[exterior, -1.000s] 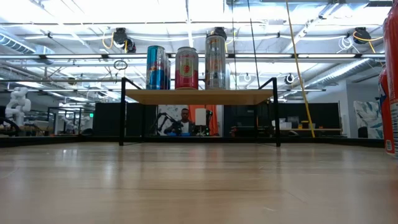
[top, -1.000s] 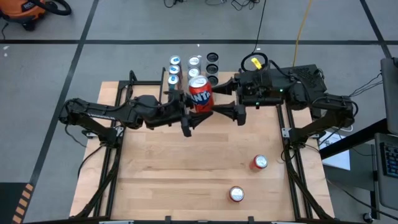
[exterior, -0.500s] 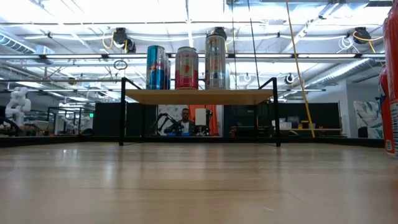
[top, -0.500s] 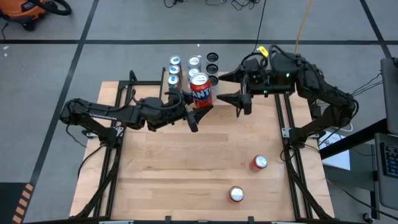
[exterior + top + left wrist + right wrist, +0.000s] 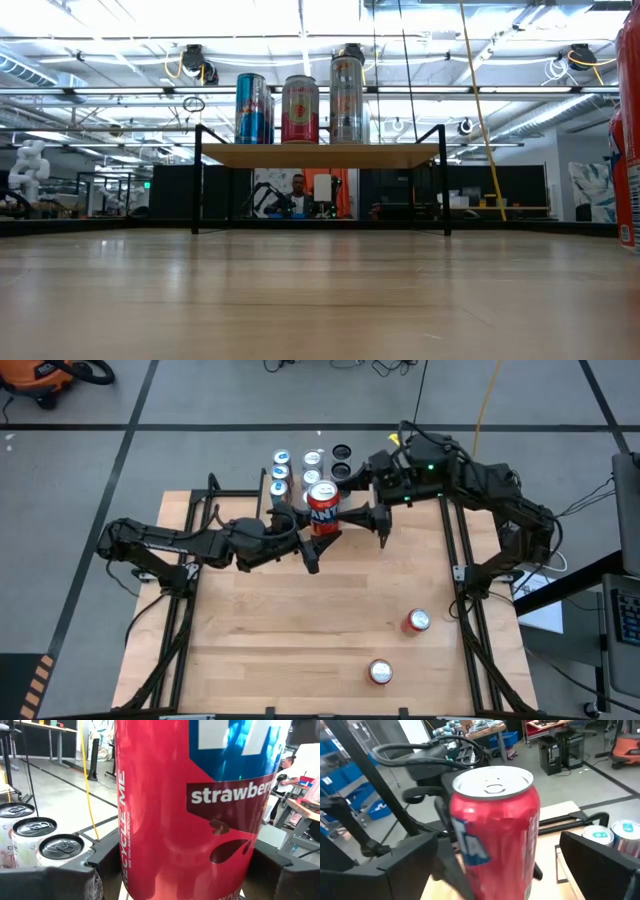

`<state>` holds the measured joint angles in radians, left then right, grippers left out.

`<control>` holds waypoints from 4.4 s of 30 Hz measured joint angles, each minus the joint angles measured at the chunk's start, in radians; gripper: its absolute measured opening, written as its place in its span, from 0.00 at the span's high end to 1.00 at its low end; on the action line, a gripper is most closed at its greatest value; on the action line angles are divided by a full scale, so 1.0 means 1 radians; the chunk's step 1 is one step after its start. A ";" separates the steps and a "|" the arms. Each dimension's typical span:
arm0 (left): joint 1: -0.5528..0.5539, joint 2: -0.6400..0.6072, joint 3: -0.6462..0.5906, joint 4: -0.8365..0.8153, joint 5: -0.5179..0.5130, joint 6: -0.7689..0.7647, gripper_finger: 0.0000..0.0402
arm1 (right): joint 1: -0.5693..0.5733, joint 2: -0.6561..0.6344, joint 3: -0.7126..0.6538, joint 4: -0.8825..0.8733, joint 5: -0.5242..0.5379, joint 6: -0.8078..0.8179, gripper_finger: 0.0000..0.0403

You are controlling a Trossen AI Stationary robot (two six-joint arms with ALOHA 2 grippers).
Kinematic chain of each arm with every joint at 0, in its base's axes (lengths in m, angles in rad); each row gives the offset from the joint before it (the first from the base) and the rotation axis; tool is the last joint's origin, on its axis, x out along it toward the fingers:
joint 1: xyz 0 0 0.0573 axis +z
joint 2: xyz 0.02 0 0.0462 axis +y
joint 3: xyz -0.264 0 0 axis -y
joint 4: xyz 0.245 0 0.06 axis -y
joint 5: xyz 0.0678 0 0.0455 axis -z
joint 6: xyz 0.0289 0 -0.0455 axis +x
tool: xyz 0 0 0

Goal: Place canned beverage on shelf
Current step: Put the top left red soda can on the shelf

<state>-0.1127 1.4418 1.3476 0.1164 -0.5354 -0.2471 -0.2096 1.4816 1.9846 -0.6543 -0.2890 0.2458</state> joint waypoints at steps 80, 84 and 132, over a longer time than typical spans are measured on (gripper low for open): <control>0.008 0.054 0.000 -0.070 -0.080 -0.007 0.27 | 0.001 0.073 -0.001 -0.068 0.000 -0.180 0.22; 0.008 0.053 0.000 -0.070 -0.080 -0.005 0.27 | 0.001 0.073 -0.002 -0.060 0.000 -0.170 0.22; 0.006 0.050 0.002 -0.061 -0.075 -0.013 0.04 | -0.015 0.046 -0.002 -0.066 -0.011 -0.184 0.31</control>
<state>-0.1066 1.4922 1.3495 0.0555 -0.6102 -0.2603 -0.2250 1.5277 1.9831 -0.7202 -0.3005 0.0620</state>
